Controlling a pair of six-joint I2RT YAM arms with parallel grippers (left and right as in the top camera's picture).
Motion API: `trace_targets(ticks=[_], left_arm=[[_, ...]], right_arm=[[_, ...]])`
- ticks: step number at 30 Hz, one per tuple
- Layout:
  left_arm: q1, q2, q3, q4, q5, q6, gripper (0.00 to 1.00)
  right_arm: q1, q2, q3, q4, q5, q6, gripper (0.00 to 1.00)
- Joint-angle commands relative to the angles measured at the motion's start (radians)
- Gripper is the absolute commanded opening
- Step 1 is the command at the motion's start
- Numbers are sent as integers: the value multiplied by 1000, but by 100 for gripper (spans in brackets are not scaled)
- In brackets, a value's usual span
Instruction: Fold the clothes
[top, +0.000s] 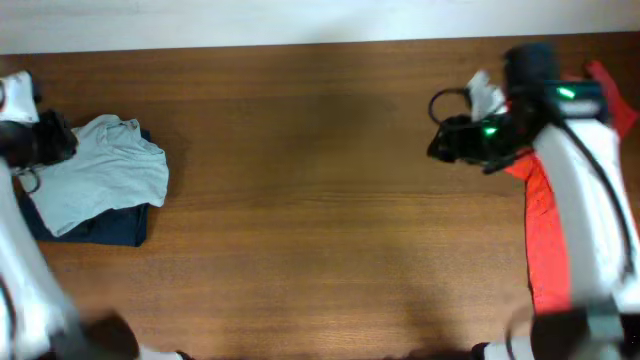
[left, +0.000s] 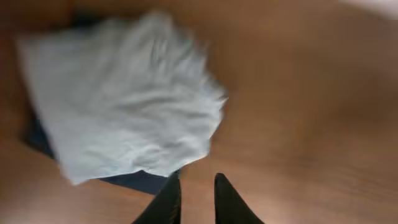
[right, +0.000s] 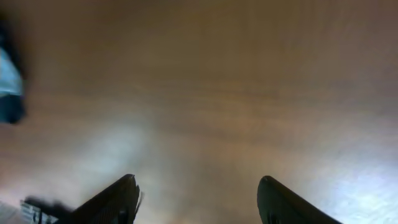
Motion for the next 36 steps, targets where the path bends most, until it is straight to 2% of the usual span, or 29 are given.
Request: trace_targets(ticks=[1,4,5,6,7,8,16,36], left_arm=[[-77,-256,28,-37,18,32,29],[-124,-357,28,-71,15,27,46],[-134,-378,28,-80,14,28,66],[-145,-402,28,-92,14,28,99],[-152,-420,27,-102,14,28,99],[-156,-434,26,-109,14,28,100],[-156,-430,24,-149,15,28,99],[-156,-413,23,-172,14,28,99]], right_arm=[[-4,-200,40,33,-6,-11,67],[-4,-355,40,63,-5,-11,72],[-4,-384,40,65,-4,-11,74],[-4,-422,40,65,3,-10,76],[-4,-462,39,65,8,-11,91],[-4,-484,39,63,15,-10,100],[-4,-589,39,53,59,-10,99],[-4,-517,39,47,59,-10,99]])
